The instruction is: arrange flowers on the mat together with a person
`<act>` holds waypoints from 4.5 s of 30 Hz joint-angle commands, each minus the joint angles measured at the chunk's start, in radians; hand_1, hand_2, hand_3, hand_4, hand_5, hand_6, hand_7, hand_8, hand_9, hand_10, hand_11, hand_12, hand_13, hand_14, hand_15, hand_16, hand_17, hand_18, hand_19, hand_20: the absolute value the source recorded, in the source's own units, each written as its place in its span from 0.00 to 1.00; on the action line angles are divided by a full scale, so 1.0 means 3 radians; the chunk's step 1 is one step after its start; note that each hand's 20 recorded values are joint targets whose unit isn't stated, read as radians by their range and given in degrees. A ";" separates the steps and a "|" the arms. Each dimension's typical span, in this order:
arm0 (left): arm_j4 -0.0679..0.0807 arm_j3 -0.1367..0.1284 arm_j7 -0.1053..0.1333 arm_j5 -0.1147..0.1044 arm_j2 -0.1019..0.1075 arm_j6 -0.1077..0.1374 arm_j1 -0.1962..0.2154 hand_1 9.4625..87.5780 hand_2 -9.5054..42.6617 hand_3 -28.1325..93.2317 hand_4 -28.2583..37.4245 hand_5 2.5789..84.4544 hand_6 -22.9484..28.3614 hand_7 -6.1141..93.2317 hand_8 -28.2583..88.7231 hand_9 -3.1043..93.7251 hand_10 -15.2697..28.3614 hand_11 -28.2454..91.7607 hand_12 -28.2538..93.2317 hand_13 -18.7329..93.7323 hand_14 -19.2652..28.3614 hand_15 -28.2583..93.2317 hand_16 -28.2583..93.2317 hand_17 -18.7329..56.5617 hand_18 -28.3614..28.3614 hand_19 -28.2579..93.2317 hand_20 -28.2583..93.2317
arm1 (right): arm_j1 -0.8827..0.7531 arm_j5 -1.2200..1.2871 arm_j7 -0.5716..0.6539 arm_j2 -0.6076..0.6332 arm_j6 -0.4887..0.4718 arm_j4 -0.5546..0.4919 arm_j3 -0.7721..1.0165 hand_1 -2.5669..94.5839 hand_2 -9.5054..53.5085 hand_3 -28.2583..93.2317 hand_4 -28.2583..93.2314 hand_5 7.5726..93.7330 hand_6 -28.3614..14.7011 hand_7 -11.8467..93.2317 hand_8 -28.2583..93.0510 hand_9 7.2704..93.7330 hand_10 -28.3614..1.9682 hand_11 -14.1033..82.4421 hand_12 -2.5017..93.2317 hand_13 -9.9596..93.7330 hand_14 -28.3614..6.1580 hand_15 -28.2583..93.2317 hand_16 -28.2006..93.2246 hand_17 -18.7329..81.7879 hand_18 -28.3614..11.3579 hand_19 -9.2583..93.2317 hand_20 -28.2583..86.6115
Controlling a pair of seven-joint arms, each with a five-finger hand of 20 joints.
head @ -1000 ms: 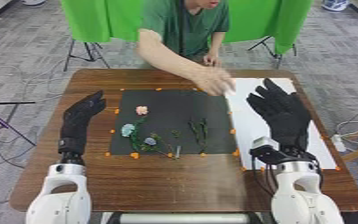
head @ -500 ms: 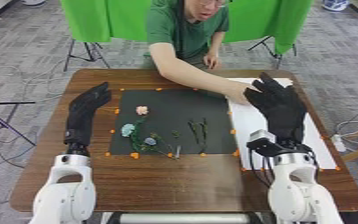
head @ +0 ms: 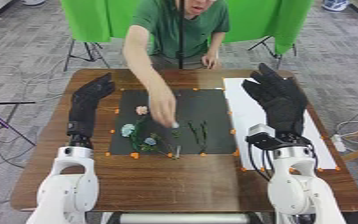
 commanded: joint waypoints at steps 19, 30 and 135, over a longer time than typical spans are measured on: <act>-0.0044 -0.0071 0.0046 -0.0065 0.0062 0.0035 0.0082 0.20 0.26 0.77 0.08 0.52 0.56 0.18 0.19 0.49 0.66 0.38 0.34 0.48 0.79 0.36 0.24 0.30 0.72 0.33 0.37 | -0.0003 -0.0056 -0.0144 0.0014 0.0042 -0.0026 0.0009 0.16 0.16 0.85 0.11 0.51 0.63 0.21 0.17 0.47 0.47 0.21 0.18 0.48 0.40 0.33 0.45 0.39 0.34 0.19 0.52; -0.0068 -0.0091 0.0025 -0.0075 0.0060 0.0051 0.0136 0.20 0.26 0.78 0.08 0.52 0.56 0.18 0.19 0.49 0.66 0.38 0.34 0.48 0.79 0.36 0.24 0.30 0.72 0.33 0.37 | -0.0019 -0.0066 -0.0110 0.0039 0.0089 -0.0025 0.0004 0.16 0.16 0.85 0.11 0.51 0.63 0.21 0.17 0.47 0.47 0.21 0.19 0.48 0.40 0.33 0.45 0.39 0.34 0.19 0.53; -0.0293 -0.0267 -0.0103 -0.0109 0.0129 0.0167 0.0560 0.20 0.25 0.77 0.09 0.52 0.56 0.17 0.19 0.49 0.67 0.38 0.34 0.48 0.79 0.36 0.24 0.30 0.72 0.32 0.37 | 0.3066 -0.4545 0.0954 0.2143 0.0633 0.1518 -0.2691 0.63 0.00 0.77 0.02 0.83 0.77 0.38 0.27 0.94 0.71 0.22 0.45 0.86 0.71 0.55 0.62 0.51 0.26 0.76 0.72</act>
